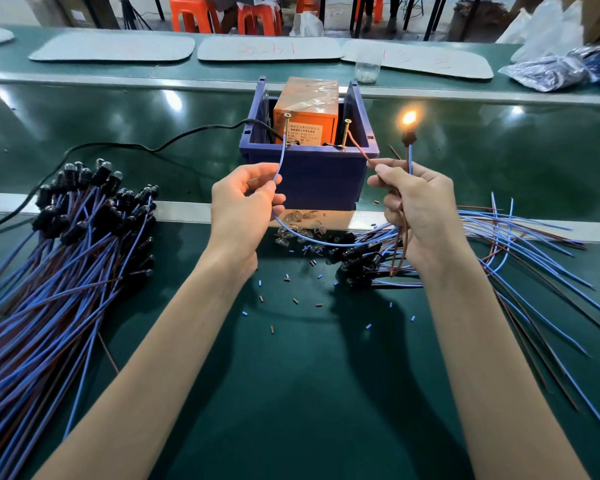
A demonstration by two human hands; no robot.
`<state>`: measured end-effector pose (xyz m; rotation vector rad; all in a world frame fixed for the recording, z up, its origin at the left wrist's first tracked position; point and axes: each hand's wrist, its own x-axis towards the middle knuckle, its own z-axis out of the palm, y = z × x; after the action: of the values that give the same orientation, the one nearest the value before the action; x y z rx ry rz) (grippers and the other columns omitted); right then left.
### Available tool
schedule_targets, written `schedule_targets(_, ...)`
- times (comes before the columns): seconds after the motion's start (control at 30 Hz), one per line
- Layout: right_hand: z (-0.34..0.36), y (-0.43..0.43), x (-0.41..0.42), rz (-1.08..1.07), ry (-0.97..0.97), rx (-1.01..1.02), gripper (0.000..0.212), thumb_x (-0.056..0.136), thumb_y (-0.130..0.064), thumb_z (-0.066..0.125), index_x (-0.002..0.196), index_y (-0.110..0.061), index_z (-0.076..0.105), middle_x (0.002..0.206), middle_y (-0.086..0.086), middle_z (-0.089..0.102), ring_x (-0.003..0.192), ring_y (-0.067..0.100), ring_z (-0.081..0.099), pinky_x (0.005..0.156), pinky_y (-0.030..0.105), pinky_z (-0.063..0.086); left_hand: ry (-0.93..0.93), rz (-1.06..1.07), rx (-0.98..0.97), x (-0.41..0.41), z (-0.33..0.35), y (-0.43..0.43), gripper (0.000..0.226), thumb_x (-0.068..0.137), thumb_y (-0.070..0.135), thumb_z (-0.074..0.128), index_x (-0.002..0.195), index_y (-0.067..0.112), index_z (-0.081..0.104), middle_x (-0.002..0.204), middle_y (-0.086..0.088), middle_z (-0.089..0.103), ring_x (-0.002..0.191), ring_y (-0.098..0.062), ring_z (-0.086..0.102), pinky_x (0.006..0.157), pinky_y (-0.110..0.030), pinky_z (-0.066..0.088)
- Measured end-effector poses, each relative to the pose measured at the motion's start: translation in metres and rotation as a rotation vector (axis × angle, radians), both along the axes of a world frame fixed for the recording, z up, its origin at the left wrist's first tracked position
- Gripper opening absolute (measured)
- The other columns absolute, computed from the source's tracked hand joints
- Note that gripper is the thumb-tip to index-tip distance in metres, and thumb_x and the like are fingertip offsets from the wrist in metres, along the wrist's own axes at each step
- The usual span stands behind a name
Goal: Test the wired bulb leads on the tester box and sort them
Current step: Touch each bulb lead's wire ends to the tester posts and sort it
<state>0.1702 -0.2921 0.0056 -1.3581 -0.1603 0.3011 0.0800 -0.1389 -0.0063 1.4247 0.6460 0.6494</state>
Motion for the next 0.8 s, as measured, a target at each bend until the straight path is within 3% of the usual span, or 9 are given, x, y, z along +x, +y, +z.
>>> schedule_targets(0.8,0.0019,0.0023,-0.0043,0.062,-0.029,-0.05,0.017,0.092,-0.005,0.057,0.086,-0.013,0.07,0.058,-0.008,0.064,0.041,0.003,0.027,0.037,0.012,0.024,0.001,-0.014,-0.009,-0.0017,0.0003,0.001,0.028,0.095,0.001,0.052,0.091,0.024,0.066,0.088,0.007,0.065,0.057,0.005,0.06,0.057,-0.011,0.048)
